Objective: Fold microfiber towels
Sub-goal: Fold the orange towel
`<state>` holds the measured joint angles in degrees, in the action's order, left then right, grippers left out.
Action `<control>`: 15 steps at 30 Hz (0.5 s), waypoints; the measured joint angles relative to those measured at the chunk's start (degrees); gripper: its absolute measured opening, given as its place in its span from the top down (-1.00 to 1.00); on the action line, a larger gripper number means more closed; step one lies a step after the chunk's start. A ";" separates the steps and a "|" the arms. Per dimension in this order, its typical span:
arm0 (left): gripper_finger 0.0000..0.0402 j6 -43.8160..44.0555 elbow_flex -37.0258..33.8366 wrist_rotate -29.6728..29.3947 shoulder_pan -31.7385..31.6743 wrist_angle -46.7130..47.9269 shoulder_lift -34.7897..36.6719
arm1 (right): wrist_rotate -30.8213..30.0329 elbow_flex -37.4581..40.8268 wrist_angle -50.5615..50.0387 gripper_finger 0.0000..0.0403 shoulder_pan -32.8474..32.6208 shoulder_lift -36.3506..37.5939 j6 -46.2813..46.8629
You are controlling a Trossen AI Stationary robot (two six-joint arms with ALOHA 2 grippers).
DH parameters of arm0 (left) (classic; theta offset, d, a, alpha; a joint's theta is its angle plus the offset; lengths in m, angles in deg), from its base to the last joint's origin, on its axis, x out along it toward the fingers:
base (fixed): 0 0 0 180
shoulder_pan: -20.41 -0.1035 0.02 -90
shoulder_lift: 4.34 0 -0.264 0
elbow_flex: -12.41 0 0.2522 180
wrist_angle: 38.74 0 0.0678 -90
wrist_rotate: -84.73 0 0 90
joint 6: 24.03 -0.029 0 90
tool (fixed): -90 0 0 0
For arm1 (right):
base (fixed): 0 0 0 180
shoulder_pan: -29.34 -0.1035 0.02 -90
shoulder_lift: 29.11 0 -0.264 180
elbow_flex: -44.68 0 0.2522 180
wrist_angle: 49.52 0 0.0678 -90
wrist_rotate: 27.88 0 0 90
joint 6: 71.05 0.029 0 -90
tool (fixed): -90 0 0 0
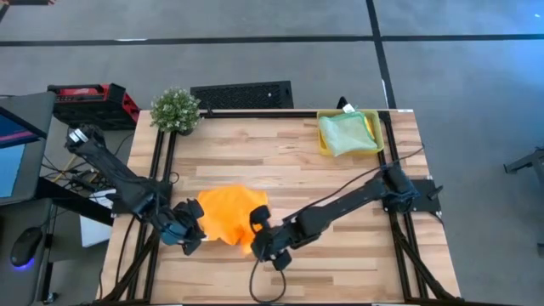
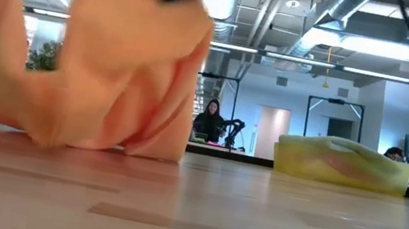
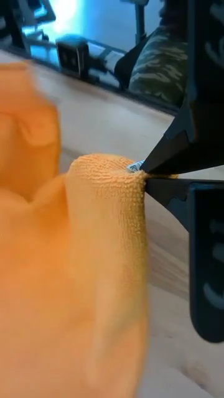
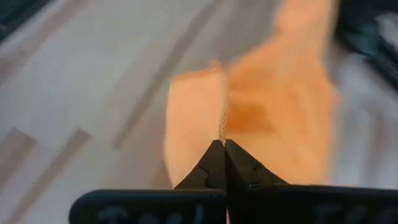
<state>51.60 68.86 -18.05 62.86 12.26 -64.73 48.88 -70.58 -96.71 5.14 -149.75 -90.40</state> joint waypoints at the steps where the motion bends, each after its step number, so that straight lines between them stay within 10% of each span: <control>1: 1.00 -1.02 0.83 -0.46 0.00 0.37 0.22 | -2.04 0.00 -1.93 0.97 -0.22 1.33 0.30; 15: 1.00 -12.46 11.05 -16.12 -0.72 9.32 6.59 | -28.33 0.69 -23.79 0.98 2.45 16.20 15.97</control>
<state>39.13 79.91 -34.17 62.14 21.58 -58.14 20.55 -69.88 -120.50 7.59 -133.54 -74.42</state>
